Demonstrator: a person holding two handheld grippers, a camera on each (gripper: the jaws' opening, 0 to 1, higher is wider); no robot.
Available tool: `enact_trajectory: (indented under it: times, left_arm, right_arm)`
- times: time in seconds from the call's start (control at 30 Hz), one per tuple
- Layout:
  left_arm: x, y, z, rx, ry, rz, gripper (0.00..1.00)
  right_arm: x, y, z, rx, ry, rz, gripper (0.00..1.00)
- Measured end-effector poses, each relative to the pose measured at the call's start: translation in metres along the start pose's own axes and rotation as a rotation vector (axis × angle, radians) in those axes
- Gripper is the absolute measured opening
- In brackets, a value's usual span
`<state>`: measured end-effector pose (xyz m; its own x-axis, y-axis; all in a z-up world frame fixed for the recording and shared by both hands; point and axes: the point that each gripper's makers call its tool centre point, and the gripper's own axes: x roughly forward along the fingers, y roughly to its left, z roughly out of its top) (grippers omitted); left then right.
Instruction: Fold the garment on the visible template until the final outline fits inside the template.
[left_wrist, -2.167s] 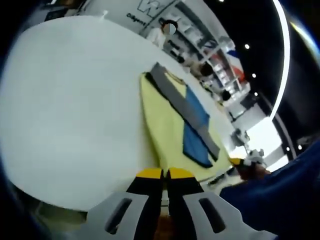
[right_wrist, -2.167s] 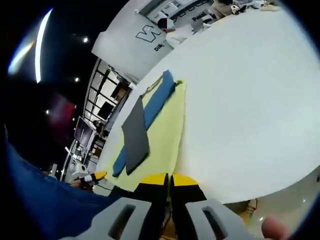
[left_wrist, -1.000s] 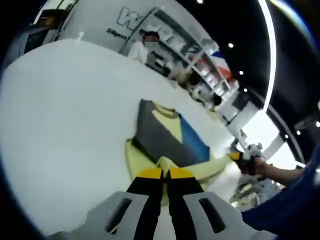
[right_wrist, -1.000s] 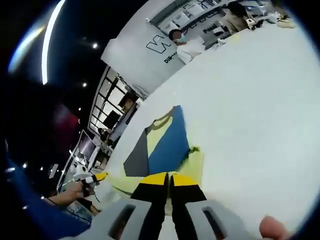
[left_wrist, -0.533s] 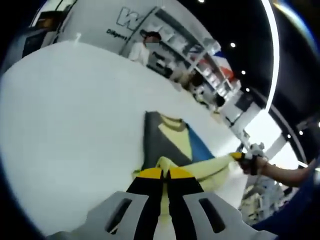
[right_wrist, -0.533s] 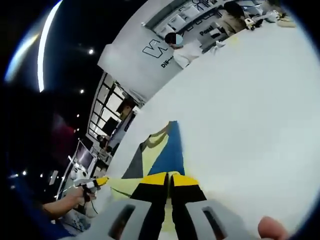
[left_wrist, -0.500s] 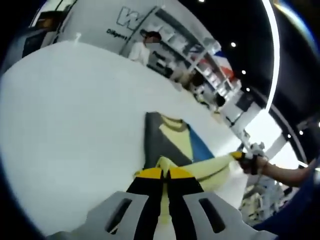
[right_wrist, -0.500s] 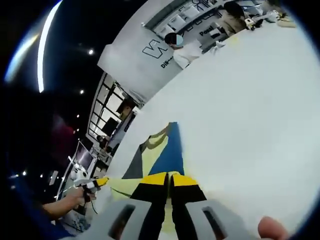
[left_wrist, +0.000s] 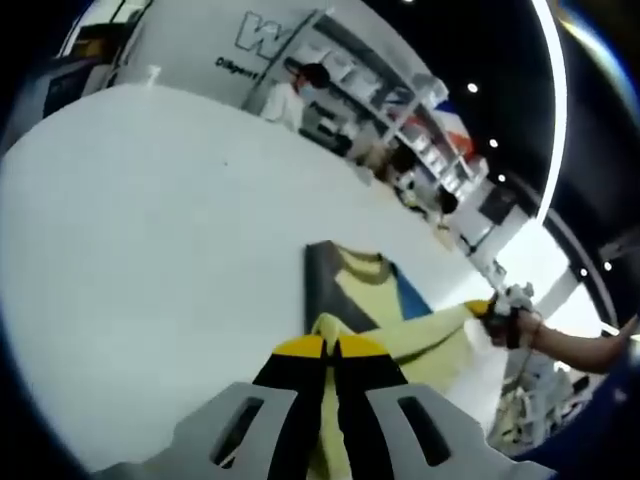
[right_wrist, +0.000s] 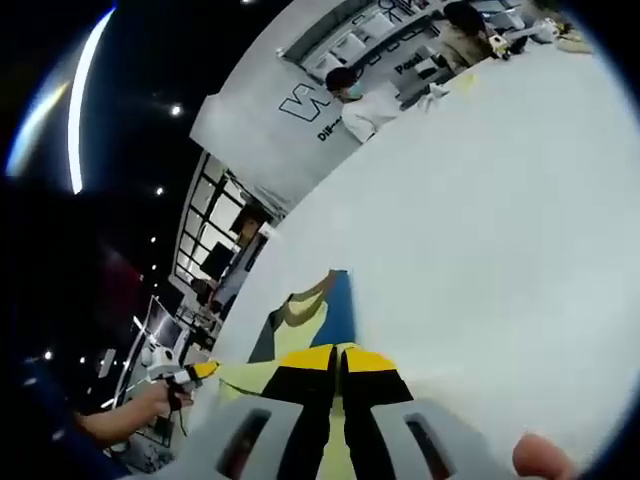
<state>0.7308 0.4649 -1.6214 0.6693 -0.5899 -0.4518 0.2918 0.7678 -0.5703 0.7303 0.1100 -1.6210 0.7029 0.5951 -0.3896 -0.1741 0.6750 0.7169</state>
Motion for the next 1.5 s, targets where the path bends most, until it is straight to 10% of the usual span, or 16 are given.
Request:
enact_trajectory:
  times: [1.5]
  left_arm:
    - [0.112,0.059,0.104,0.002,-0.044,0.044,0.03]
  right_arm:
    - [0.104,-0.020,0.102,0.057,-0.060,-0.018,0.00]
